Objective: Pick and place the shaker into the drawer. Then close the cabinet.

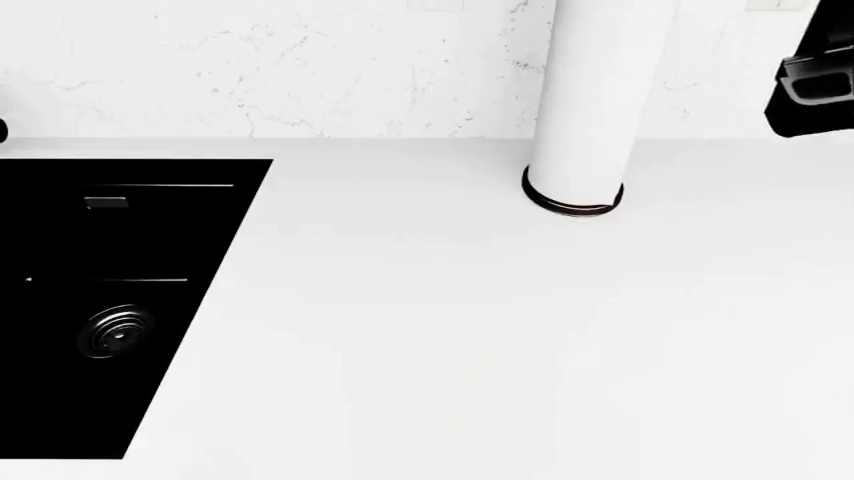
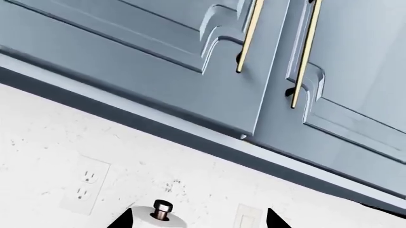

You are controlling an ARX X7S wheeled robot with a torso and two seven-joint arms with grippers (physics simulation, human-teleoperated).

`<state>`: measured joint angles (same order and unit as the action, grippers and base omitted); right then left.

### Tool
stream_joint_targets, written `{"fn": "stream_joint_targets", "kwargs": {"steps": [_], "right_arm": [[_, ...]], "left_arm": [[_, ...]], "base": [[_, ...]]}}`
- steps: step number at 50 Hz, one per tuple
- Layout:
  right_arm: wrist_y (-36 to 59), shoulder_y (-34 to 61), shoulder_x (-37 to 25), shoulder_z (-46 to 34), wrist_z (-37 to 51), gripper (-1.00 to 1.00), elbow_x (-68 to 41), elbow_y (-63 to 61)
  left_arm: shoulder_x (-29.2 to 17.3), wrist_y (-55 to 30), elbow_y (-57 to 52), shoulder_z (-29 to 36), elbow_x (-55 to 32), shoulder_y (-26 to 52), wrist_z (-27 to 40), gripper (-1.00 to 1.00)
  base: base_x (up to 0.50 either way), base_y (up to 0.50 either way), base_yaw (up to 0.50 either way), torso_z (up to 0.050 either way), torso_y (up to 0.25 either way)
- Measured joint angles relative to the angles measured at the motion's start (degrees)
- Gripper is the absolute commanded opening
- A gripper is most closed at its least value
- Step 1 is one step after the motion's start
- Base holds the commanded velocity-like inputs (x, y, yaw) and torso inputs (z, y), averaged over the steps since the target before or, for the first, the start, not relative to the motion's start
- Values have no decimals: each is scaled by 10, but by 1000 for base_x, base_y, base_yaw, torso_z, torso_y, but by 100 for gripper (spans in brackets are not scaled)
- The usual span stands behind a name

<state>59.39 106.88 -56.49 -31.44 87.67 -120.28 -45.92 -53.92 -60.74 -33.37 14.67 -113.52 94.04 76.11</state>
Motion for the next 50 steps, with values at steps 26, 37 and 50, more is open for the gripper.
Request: {"fn": "stream_joint_targets", "kwargs": {"steps": [26,37,50], "right_arm": [[54,183,83,-54,-47,100,17,121],[60,201,108,-38,-101,100,69,170],[52,197,140,-24,-160,100,138,219]], "left_arm": [[-15,4,-13,0,-1,-19,-7,100],[-19,6,-15,2,-1,-20,-7,100],[-27,9,-19,-1,3,-30,-12,100]], "base": [[0,0,0,0,0],[0,0,0,0,0],[0,0,0,0,0]]}}
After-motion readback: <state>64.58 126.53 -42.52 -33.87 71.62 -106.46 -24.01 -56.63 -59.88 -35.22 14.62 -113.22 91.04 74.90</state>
